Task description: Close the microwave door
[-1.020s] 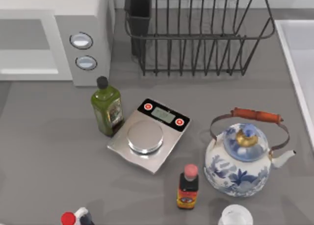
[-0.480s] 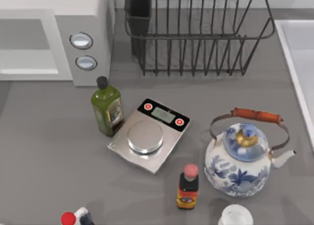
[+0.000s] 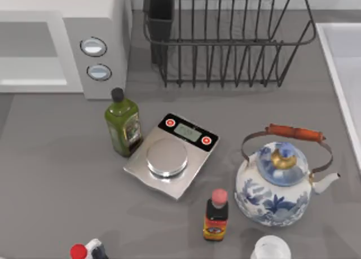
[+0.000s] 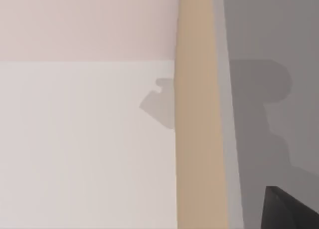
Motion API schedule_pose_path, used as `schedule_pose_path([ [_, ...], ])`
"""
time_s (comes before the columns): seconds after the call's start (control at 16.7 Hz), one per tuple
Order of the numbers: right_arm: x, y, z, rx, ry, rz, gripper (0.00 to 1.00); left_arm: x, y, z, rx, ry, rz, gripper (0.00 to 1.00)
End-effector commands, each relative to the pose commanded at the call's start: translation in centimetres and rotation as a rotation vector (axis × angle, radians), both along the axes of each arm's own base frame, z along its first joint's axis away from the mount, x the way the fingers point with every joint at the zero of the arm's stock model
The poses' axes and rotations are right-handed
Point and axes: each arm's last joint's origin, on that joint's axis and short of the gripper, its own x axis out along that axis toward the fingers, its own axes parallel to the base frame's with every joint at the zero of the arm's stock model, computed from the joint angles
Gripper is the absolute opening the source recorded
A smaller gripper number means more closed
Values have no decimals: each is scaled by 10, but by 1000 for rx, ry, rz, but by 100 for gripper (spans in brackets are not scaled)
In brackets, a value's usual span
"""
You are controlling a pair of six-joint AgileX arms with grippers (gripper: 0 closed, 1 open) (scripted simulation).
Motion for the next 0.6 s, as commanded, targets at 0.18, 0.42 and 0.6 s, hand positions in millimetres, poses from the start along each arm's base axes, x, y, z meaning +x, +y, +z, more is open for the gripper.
schedule_pose_path([
  [0.18, 0, 0, 0, 0, 0, 0, 100, 0, 0, -1, 0, 1, 0, 0],
  [0.42, 0, 0, 0, 0, 0, 0, 100, 4, -12, 5, 9, -5, -5, 0],
  [0.6, 0, 0, 0, 0, 0, 0, 100, 4, -47, 5, 3, 1, -6, 0],
])
